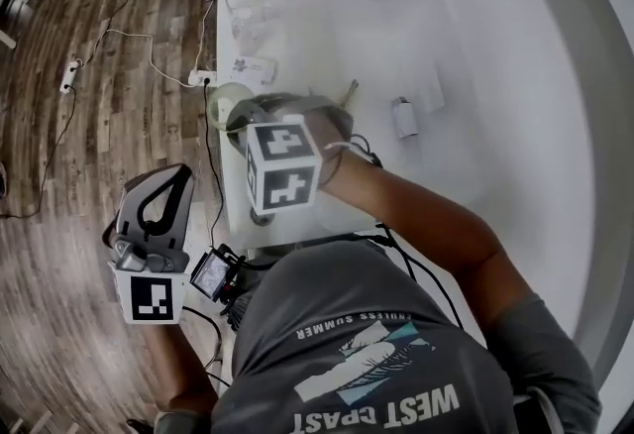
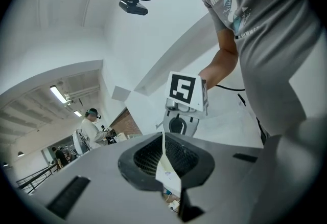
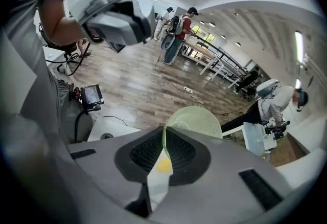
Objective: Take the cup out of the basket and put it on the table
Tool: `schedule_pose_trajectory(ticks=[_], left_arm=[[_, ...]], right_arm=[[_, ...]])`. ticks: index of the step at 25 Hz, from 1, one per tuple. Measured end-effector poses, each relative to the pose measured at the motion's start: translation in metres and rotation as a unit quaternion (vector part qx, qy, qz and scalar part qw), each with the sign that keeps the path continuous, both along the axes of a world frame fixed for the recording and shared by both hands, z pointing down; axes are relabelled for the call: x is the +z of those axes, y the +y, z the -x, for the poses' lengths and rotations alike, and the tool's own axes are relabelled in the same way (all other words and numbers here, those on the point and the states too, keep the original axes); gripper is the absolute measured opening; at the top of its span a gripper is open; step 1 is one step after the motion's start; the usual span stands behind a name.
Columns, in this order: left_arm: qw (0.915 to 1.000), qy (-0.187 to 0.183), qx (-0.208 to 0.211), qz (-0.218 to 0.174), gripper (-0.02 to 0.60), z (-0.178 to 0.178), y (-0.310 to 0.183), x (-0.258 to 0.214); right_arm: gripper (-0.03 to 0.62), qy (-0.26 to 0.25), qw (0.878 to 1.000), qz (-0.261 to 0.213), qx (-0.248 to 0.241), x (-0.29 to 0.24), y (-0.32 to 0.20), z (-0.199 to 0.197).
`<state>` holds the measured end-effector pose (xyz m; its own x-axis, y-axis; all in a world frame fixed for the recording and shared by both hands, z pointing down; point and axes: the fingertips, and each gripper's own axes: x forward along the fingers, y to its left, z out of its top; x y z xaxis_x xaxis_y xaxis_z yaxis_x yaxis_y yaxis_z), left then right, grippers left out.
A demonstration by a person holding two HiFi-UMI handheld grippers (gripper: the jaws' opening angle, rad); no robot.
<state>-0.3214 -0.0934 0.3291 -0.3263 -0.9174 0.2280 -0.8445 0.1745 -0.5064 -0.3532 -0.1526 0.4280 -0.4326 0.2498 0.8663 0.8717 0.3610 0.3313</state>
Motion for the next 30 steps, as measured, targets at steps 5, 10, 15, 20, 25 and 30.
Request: schedule_pose_trajectory(ticks=[5, 10, 15, 20, 25, 30], left_arm=[[0.9995, 0.008, -0.029, -0.010, 0.026, 0.001, 0.031, 0.004], [0.9986, 0.014, -0.050, -0.014, 0.026, 0.004, 0.056, 0.011], [0.9975, 0.023, -0.066, -0.012, 0.026, 0.003, 0.074, 0.020], [0.9968, 0.028, -0.074, -0.013, 0.026, 0.004, 0.084, 0.020], [0.9971, 0.026, -0.071, -0.010, 0.026, 0.004, 0.085, 0.021], [0.9976, 0.023, -0.064, -0.016, 0.026, 0.002, 0.082, 0.019]], right_arm=[[0.028, 0.086, 0.994, -0.059, -0.018, 0.071, 0.022, -0.003], [0.028, 0.184, 0.978, -0.101, 0.000, 0.149, 0.018, -0.017], [0.028, 0.247, 0.963, -0.092, 0.048, 0.193, 0.013, -0.029], [0.029, 0.262, 0.959, -0.090, 0.066, 0.211, 0.013, -0.040], [0.029, 0.274, 0.954, -0.085, 0.083, 0.219, 0.010, -0.042], [0.063, 0.269, 0.953, -0.081, 0.111, 0.203, 0.003, -0.039]])
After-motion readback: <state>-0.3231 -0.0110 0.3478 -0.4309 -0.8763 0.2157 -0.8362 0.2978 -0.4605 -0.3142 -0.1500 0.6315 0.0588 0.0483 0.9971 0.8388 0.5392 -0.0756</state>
